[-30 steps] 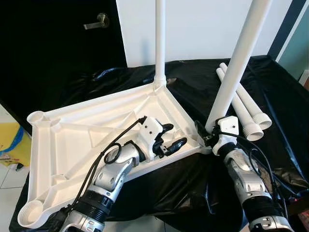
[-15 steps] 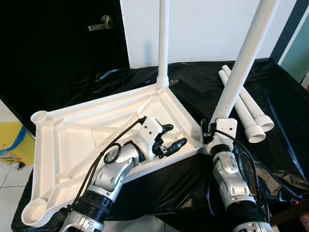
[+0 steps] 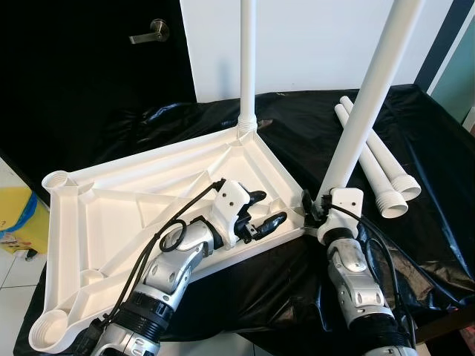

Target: Building children table

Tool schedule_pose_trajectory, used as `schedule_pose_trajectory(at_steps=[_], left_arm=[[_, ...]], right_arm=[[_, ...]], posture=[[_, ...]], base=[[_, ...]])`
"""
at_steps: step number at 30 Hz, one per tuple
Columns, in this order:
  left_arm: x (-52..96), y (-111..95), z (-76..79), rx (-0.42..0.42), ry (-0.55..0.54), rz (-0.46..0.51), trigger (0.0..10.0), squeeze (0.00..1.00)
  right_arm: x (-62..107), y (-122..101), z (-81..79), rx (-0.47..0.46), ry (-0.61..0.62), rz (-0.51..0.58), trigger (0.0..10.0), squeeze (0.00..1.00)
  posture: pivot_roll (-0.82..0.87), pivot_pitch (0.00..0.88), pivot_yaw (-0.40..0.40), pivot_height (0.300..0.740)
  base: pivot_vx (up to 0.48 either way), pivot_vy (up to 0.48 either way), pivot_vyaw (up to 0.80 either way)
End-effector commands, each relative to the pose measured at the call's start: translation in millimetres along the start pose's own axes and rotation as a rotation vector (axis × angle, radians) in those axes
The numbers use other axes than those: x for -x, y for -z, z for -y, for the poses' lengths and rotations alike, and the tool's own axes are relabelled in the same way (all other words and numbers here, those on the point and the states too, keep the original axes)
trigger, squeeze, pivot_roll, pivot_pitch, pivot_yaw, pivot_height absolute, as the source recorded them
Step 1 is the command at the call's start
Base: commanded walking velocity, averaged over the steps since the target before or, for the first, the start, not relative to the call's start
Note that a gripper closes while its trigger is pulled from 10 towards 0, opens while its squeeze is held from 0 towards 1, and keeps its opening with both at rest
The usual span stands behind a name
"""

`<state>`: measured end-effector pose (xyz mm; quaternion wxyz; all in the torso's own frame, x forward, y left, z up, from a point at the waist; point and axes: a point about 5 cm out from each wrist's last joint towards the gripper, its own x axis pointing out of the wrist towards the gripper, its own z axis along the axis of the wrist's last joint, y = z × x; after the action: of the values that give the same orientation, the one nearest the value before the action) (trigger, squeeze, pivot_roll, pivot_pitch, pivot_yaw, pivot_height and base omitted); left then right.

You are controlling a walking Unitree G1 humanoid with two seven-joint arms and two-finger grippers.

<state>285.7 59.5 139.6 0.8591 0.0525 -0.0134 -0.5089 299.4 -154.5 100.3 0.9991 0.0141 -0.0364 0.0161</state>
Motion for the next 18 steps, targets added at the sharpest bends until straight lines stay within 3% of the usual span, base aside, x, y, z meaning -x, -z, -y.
schedule_pose_trajectory(at_steps=[1,11,17,18], left_arm=[[2.4,2,-1.0,0.011,0.013,-0.011,10.0,0.0],[3.3,2,-2.5,0.002,0.028,-0.021,10.0,0.0],[6.5,1,0.9,-0.005,0.057,-0.028,10.0,0.0],[7.1,1,2.1,-0.004,0.061,-0.03,10.0,0.0]], right_arm=[[1.6,-5,3.9,-0.014,-0.075,0.038,10.0,0.0],[3.6,-9,12.0,0.043,-0.348,0.03,10.0,0.0],[-3.6,-11,15.2,0.137,-0.498,0.006,10.0,0.0],[-4.7,-10,16.1,0.14,-0.501,0.003,7.8,0.0]], posture=[[-0.15,0.0,0.033,0.74],[-0.15,0.0,0.043,0.74],[-0.12,0.0,0.054,0.74],[-0.11,0.0,0.054,0.74]], base=[[0.0,0.0,0.0],[0.0,0.0,0.0],[0.0,0.0,0.0],[0.0,0.0,0.0]])
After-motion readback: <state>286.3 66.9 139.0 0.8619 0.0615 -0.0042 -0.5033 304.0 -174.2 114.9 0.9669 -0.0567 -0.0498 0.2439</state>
